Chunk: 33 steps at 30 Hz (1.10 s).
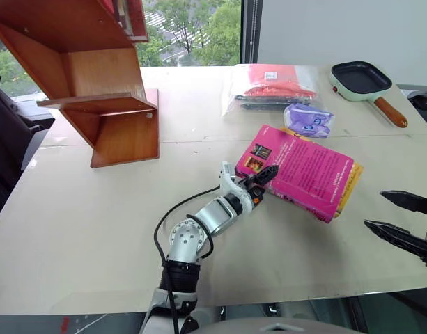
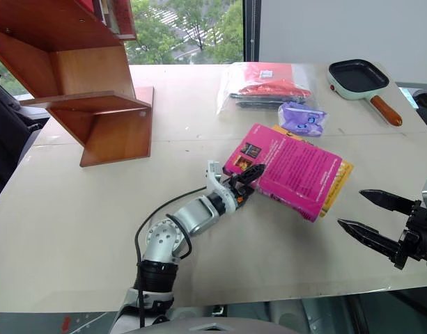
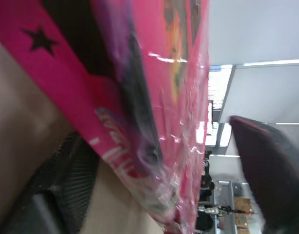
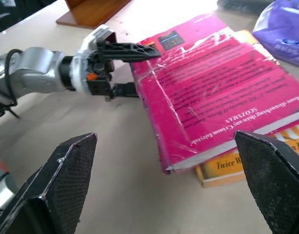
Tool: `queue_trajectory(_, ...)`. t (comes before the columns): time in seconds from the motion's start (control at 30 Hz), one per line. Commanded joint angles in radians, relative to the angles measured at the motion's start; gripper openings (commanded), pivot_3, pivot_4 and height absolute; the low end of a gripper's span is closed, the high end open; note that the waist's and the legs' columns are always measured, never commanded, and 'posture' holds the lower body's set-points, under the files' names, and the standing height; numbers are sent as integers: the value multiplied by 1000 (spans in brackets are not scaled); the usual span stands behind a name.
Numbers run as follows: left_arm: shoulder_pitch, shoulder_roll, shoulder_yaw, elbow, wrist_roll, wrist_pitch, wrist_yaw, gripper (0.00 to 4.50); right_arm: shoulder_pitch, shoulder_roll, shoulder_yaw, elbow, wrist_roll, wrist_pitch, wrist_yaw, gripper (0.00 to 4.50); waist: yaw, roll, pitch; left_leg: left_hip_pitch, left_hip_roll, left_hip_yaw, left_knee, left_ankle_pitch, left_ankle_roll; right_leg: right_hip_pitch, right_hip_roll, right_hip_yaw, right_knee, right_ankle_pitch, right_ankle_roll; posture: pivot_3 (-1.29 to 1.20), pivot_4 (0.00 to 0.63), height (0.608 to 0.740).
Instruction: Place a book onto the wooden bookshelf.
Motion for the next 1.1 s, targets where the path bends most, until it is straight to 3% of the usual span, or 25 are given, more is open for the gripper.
queue_trajectory(0.03, 24, -150, 11, 16, 0, -38, 6, 2351, 5, -8, -42, -21, 36, 2, -1, 4500, 0, 0, 0, 0, 0, 0, 0, 0, 0, 0, 0, 0, 0, 0, 0, 0, 150, 740)
queue_trajectory(0.07, 21, -154, 14, 25, -1, -44, 8, 1757, 1, -10, -36, -19, 35, 0, -4, 4500, -1, 0, 0, 0, 0, 0, 0, 0, 0, 0, 0, 0, 0, 0, 0, 0, 150, 740)
queue_trajectory(0.2, 7, -146, 19, 14, 7, -71, -14, 96, -21, -19, -12, -3, 29, -9, -7, 4500, -1, -2, -1, 1, 0, -1, 0, 0, 0, 0, 0, 0, 0, 0, 0, 0, 150, 740)
queue_trajectory(0.37, 45, -35, 49, -192, -62, -45, -94, 17, -60, -24, 29, 23, 14, -26, 5, 4500, -6, -2, -1, 0, 1, 0, 0, 0, 0, 0, 1, 0, 0, 0, 0, 0, 150, 740)
queue_trajectory(0.57, 205, 253, 174, -478, -94, 24, -277, 17, -154, -19, 136, 108, -30, -74, 34, 4500, -3, -2, -1, -2, 2, -2, -1, 0, 0, -3, 1, -1, 0, 0, 0, 0, 150, 740)
queue_trajectory(0.7, 297, 419, 358, -565, -115, -35, -405, 17, -264, -10, 258, 192, -77, -120, 61, 4500, -5, -2, 0, -1, 3, 0, -2, 0, 0, -3, 0, -1, 0, 0, 0, 0, 150, 740)
queue_trajectory(0.8, 228, 586, 414, -587, 155, -134, -529, 17, -370, 13, 352, 253, -103, -150, 73, 4500, 0, -6, 2, -1, 3, -1, 0, 0, 0, -2, 0, -2, 0, 0, 0, 0, 150, 740)
queue_trajectory(0.87, 169, 620, 394, -580, 239, -175, -557, 17, -404, 23, 385, 275, -118, -161, 80, 4500, 9, -5, 2, -1, 2, -2, 0, 0, -1, -2, 0, -4, 1, 0, -1, 0, 150, 740)
queue_trajectory(1.1, -265, 773, -20, -462, 931, -273, -577, 17, -529, 115, 448, 372, -166, -277, 106, 4500, 20, -2, 1, -10, -2, -6, 2, 1, -1, -4, 1, -5, -6, 1, 0, 0, 150, 740)
